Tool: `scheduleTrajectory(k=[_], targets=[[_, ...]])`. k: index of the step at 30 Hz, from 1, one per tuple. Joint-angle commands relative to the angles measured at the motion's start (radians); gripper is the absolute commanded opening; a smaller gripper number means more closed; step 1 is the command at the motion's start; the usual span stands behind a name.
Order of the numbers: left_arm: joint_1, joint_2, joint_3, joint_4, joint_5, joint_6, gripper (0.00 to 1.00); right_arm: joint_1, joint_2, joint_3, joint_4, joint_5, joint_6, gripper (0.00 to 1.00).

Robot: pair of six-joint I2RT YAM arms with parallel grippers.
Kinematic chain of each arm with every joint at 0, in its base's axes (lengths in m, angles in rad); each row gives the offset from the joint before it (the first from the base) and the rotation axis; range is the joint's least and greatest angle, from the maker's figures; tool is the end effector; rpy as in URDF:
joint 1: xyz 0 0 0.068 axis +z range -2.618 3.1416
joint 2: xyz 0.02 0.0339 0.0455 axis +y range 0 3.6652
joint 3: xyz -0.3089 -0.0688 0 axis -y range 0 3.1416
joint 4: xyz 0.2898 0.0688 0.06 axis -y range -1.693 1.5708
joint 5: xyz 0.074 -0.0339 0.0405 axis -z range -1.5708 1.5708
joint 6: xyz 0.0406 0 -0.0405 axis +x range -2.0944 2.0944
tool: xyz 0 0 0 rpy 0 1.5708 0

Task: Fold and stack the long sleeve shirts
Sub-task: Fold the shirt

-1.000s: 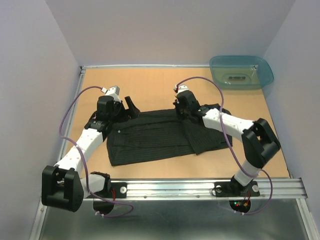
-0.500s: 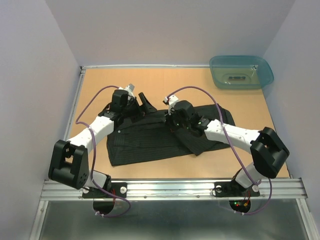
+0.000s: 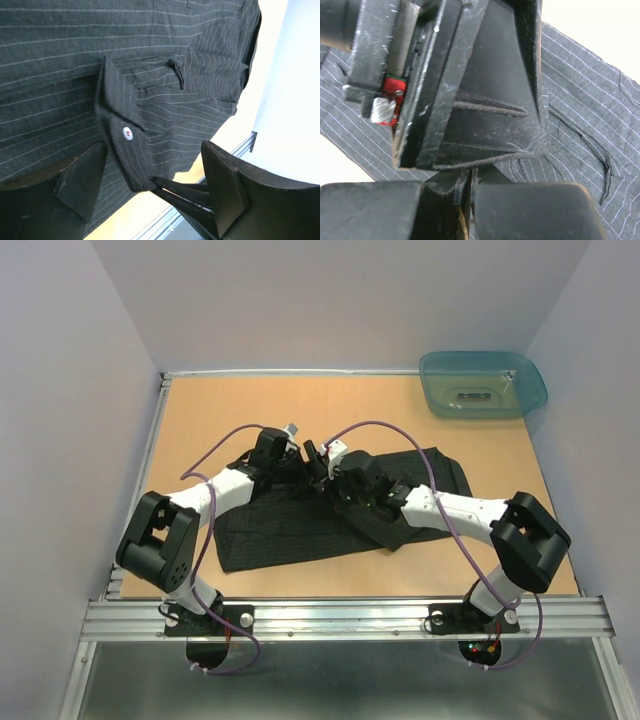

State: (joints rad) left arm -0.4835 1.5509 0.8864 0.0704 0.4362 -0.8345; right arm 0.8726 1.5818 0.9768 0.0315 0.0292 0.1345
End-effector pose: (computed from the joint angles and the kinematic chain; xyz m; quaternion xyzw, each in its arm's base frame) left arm 0.3203 -0.1876 0.2288 -0.0506 0.8667 -0.4315 0.2451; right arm 0.2530 0.2996 0.2447 -0.3103 0.8215 0.2195 0.4250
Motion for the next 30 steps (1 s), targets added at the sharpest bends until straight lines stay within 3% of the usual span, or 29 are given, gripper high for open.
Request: scheduleTrajectory(k=[1, 5, 8, 12, 14, 19, 21, 30], targets=[[-0.017, -0.009, 0.014, 0.019, -0.024, 0.002, 0.82, 0.012, -0.008, -0.024, 0.073, 0.020, -0.010, 0.01], [-0.020, -0.017, 0.005, 0.016, -0.050, 0.011, 0.63, 0.014, -0.006, -0.029, 0.076, 0.020, -0.007, 0.00], [-0.020, -0.017, 0.028, -0.004, -0.083, 0.037, 0.28, 0.017, -0.016, -0.039, 0.077, 0.021, -0.003, 0.00], [-0.020, -0.006, 0.051, -0.030, -0.097, 0.080, 0.00, 0.019, -0.037, -0.049, 0.077, 0.023, 0.010, 0.01], [-0.020, -0.011, 0.060, -0.043, -0.111, 0.103, 0.00, 0.019, -0.061, -0.062, 0.077, 0.047, 0.027, 0.05], [-0.020, -0.100, 0.100, -0.102, -0.206, 0.198, 0.00, -0.001, -0.138, -0.090, 0.009, 0.211, 0.085, 0.51], [-0.020, -0.138, 0.117, -0.130, -0.270, 0.221, 0.00, -0.038, -0.180, -0.095, -0.028, 0.215, 0.103, 0.61], [-0.020, -0.271, 0.112, -0.207, -0.353, 0.267, 0.00, -0.308, -0.321, -0.141, -0.122, 0.155, 0.240, 0.64]])
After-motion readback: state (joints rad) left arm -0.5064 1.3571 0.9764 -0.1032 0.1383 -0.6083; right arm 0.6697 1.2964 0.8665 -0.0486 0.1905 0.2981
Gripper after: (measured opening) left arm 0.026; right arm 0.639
